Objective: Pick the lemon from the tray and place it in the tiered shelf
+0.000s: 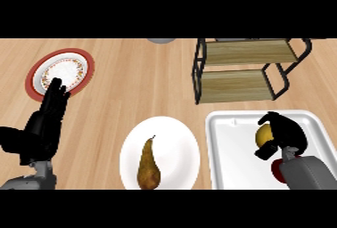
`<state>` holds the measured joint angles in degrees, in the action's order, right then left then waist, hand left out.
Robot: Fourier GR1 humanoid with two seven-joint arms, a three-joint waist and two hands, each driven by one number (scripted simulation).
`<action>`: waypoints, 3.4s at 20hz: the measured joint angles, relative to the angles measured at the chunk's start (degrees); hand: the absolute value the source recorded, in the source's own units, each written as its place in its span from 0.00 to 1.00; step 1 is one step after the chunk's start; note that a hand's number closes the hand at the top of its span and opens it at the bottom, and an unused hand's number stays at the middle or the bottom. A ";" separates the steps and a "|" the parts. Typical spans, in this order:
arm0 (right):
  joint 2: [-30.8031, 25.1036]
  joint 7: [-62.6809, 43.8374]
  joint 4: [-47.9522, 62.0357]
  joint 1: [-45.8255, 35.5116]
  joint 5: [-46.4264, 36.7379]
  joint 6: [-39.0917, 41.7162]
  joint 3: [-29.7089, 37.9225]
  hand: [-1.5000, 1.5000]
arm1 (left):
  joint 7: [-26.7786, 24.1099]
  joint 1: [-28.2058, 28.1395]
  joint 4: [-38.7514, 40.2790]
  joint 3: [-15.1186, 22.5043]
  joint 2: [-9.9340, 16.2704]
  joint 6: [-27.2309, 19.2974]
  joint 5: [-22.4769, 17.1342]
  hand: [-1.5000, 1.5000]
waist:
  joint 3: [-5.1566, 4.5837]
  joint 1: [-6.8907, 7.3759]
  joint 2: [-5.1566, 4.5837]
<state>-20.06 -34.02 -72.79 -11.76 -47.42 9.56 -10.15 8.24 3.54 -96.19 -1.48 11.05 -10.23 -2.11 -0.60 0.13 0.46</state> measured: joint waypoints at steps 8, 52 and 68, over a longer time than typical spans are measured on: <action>1.64 1.45 -3.21 0.91 -7.25 -1.54 -5.74 1.00 | 2.55 0.83 -1.79 -0.51 0.13 0.25 0.55 0.50 | -0.25 -0.14 0.13; 13.51 -11.28 -39.61 -16.41 -2.37 4.14 13.47 1.00 | 2.64 -0.85 -3.88 -1.42 -2.14 1.93 2.54 0.50 | 0.60 0.21 -0.48; 11.32 9.66 -4.82 -26.11 -1.62 -18.14 19.74 1.00 | 1.62 0.01 -1.90 -3.47 -2.18 3.78 2.14 0.50 | 0.60 0.44 -0.58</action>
<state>-8.75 -24.35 -77.61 -37.87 -49.04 -8.59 9.59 9.85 3.55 -98.08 -4.96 8.87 -6.45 0.03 0.00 0.57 -0.12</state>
